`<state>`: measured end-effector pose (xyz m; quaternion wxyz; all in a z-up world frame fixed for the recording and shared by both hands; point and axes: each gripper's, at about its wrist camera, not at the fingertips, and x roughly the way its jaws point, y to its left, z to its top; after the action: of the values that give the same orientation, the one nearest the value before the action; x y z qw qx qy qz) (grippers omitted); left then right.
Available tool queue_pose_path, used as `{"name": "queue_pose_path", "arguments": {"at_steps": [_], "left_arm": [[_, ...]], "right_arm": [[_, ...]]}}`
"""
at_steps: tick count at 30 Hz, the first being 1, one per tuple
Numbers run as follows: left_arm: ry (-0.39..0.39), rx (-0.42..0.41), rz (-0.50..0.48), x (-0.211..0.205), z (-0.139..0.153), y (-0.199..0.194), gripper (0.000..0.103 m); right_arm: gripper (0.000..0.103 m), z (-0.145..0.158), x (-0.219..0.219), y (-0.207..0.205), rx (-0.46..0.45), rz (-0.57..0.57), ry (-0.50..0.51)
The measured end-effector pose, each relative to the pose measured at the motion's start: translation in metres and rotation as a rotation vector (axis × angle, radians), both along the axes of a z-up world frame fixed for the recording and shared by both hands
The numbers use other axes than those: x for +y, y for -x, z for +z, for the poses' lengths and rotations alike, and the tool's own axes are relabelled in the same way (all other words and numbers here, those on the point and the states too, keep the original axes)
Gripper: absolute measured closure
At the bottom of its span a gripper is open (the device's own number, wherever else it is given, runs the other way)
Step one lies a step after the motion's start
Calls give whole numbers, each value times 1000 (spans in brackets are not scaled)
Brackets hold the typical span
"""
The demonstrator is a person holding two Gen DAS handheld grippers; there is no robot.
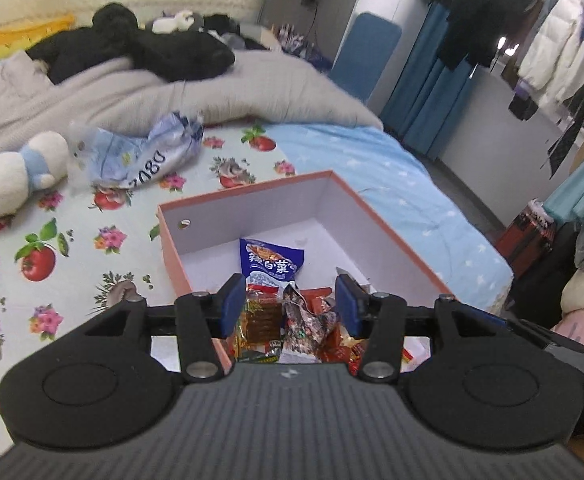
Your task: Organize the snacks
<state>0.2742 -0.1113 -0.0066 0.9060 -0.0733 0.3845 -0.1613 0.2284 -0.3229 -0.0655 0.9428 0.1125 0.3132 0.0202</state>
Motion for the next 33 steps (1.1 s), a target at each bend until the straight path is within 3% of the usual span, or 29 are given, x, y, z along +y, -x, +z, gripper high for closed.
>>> {"name": "queue_pose_path", "arguments": {"at_steps": [13, 23, 33], "left_arm": [[34, -134, -1, 27, 51, 109, 47], [34, -158, 1, 36, 50, 167, 44], [29, -147, 7, 39, 39, 186, 42]], "right_arm": [[34, 44, 23, 83, -146, 17, 19], [34, 41, 31, 127, -163, 8, 32], [34, 36, 34, 147, -186, 1, 47]]}}
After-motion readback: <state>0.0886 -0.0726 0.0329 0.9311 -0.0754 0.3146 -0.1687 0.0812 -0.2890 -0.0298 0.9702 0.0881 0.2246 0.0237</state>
